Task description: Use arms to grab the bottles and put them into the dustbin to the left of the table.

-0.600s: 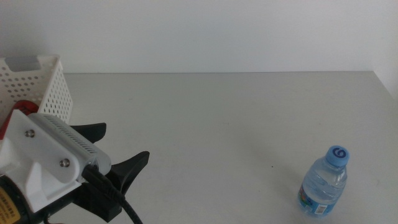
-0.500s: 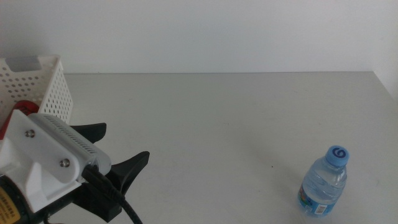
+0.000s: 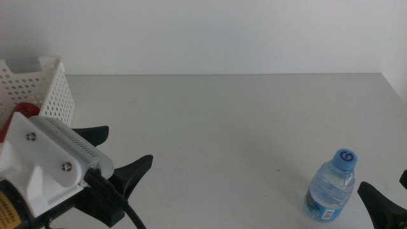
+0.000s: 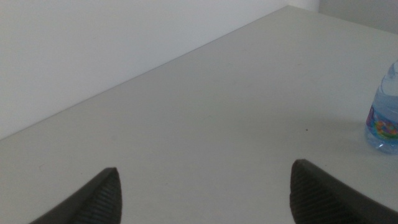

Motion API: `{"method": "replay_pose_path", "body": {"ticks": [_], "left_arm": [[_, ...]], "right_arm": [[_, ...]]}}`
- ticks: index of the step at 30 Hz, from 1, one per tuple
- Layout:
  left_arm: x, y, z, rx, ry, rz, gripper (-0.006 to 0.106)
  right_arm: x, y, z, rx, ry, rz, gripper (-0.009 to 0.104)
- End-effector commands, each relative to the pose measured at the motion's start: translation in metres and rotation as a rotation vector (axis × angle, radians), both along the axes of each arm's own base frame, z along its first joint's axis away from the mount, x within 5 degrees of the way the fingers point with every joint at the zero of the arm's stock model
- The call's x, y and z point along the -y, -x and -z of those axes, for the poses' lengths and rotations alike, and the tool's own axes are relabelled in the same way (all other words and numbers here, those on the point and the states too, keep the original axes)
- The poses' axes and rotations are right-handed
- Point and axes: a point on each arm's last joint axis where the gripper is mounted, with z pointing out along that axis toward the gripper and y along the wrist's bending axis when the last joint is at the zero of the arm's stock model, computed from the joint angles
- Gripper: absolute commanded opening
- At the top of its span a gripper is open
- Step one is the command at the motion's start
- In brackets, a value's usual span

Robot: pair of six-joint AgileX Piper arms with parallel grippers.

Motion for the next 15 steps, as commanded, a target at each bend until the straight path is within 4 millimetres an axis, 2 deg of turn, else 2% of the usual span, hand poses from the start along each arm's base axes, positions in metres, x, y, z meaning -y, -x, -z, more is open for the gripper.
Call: {"method": "replay_pose_path", "body": {"ticks": [1, 10, 15], "left_arm": [[0.0024, -0.0022, -0.0163, 0.074, 0.073, 0.002, 0.092], [0.0024, -0.0022, -0.0163, 0.074, 0.073, 0.002, 0.092], [0.0024, -0.0022, -0.0163, 0.074, 0.073, 0.002, 0.092]], "right_arm": [[-0.005, -0.0045, -0.0102, 0.093, -0.026, -0.043, 0.067], [-0.0064, -0.0063, -0.004, -0.006, -0.136, -0.038, 0.067], [-0.0064, -0.0063, -0.0034, -0.012, -0.132, -0.038, 0.067]]}}
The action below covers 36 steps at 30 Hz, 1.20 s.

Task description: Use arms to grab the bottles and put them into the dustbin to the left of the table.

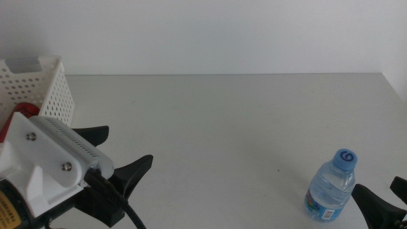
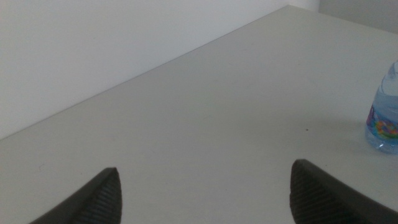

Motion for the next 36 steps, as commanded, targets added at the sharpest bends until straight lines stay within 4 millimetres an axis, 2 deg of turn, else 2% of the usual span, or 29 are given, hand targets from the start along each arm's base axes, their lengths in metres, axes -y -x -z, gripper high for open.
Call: {"method": "replay_pose_path", "body": {"ticks": [1, 6, 11, 22, 31, 36], "left_arm": [[0.002, -0.002, -0.016, 0.074, 0.073, 0.002, 0.092], [0.002, -0.002, -0.016, 0.074, 0.073, 0.002, 0.092], [0.002, -0.002, -0.016, 0.074, 0.073, 0.002, 0.092], [0.002, -0.002, -0.016, 0.074, 0.073, 0.002, 0.092], [0.002, -0.002, -0.016, 0.074, 0.073, 0.002, 0.092], [0.002, -0.002, -0.016, 0.074, 0.073, 0.002, 0.092]], "right_arm": [[-0.002, -0.002, -0.008, 0.066, -0.018, -0.02, 0.067], [-0.006, -0.001, -0.009, 0.111, 0.09, -0.074, 0.067], [-0.01, 0.0, -0.013, 0.175, 0.106, -0.122, 0.068], [-0.014, -0.008, -0.006, 0.136, 0.12, -0.155, 0.084], [-0.011, -0.024, 0.004, 0.127, 0.177, -0.092, 0.084], [-0.012, -0.03, 0.004, 0.157, 0.152, -0.08, 0.084]]}}
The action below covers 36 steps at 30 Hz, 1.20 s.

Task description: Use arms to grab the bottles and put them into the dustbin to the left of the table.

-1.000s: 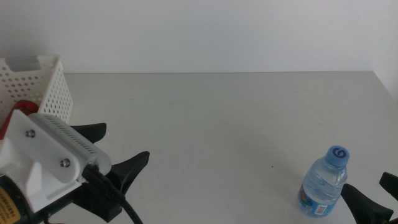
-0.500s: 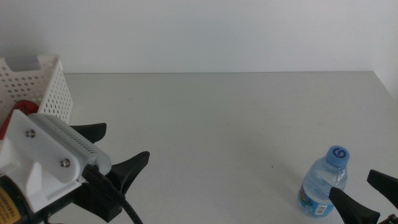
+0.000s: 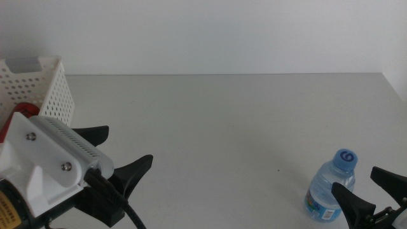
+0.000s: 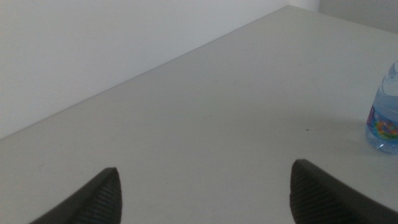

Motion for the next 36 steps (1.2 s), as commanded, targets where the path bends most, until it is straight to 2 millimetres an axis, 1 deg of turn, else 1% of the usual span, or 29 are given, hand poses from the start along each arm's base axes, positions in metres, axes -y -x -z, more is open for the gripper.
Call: {"method": "replay_pose_path", "body": {"ticks": [1, 11, 17, 21, 30, 32, 33, 35, 36], "left_arm": [[0.002, -0.002, -0.016, 0.074, 0.073, 0.002, 0.092], [0.002, -0.002, -0.016, 0.074, 0.073, 0.002, 0.092], [0.002, -0.002, -0.016, 0.074, 0.073, 0.002, 0.092], [0.002, -0.002, -0.016, 0.074, 0.073, 0.002, 0.092], [0.002, -0.002, -0.016, 0.074, 0.073, 0.002, 0.092], [0.002, -0.002, -0.016, 0.074, 0.073, 0.002, 0.092], [0.002, -0.002, -0.016, 0.074, 0.073, 0.002, 0.092], [0.002, -0.002, -0.016, 0.074, 0.073, 0.002, 0.092], [0.002, -0.002, -0.016, 0.074, 0.073, 0.002, 0.092]], "right_arm": [[-0.003, -0.004, -0.012, 0.121, -0.038, -0.017, 0.084], [-0.004, -0.009, -0.007, 0.103, -0.042, -0.023, 0.084], [-0.01, -0.021, -0.005, 0.084, -0.025, -0.062, 0.084], [-0.012, -0.029, -0.001, 0.055, -0.02, -0.066, 0.084], [-0.017, -0.053, 0.01, 0.006, 0.025, -0.071, 0.082], [-0.018, -0.055, 0.013, -0.006, 0.04, -0.07, 0.079], [-0.018, -0.056, 0.016, -0.015, 0.045, -0.071, 0.075], [-0.017, -0.057, 0.019, -0.029, 0.05, -0.065, 0.064], [-0.017, -0.057, 0.02, -0.038, 0.051, -0.063, 0.055]]}}
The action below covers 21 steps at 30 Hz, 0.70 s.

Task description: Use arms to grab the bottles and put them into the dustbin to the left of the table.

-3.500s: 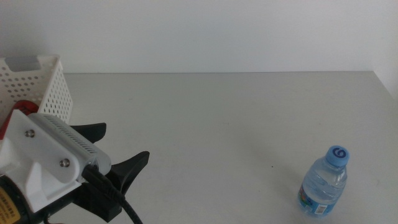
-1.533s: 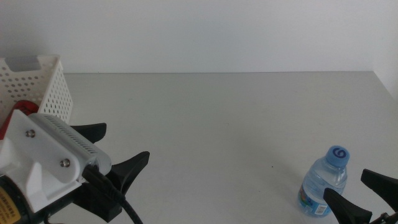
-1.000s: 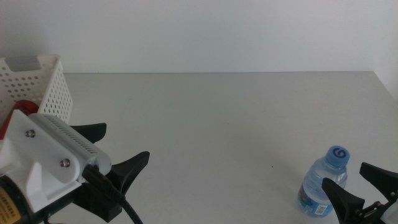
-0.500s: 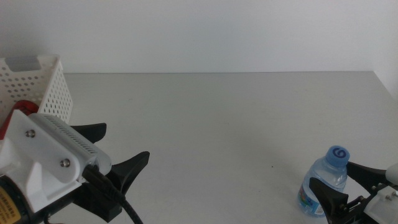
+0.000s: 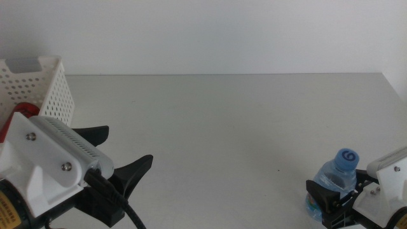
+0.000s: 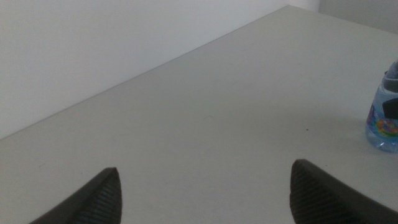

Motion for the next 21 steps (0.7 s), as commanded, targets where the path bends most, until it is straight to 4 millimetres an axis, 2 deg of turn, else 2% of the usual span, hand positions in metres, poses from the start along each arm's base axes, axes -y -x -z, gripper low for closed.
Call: {"method": "replay_pose_path", "body": {"ticks": [1, 4, 5, 8, 11, 15, 18, 21], "left_arm": [[0.002, -0.002, -0.016, 0.074, 0.073, 0.002, 0.092], [0.002, -0.002, -0.016, 0.074, 0.073, 0.002, 0.092], [0.002, -0.002, -0.016, 0.074, 0.073, 0.002, 0.092], [0.002, -0.002, -0.016, 0.074, 0.073, 0.002, 0.092], [0.002, -0.002, -0.016, 0.074, 0.073, 0.002, 0.092], [0.002, -0.002, -0.016, 0.074, 0.073, 0.002, 0.092], [0.002, -0.002, -0.016, 0.074, 0.073, 0.002, 0.092], [0.002, -0.002, -0.016, 0.074, 0.073, 0.002, 0.092]], "right_arm": [[-0.001, -0.007, -0.01, 0.092, -0.022, 0.004, 0.044], [-0.002, -0.008, -0.014, 0.1, -0.067, 0.014, 0.005], [-0.002, -0.011, -0.017, 0.106, -0.096, 0.02, -0.002], [-0.009, -0.026, -0.029, 0.134, -0.184, 0.001, -0.001], [-0.026, -0.052, -0.051, 0.18, -0.198, -0.077, -0.001], [-0.057, -0.098, -0.076, 0.189, -0.183, -0.14, -0.001], [-0.083, -0.128, -0.074, 0.18, -0.185, -0.191, -0.001], [-0.114, -0.148, -0.071, 0.2, -0.179, -0.271, -0.001]]}}
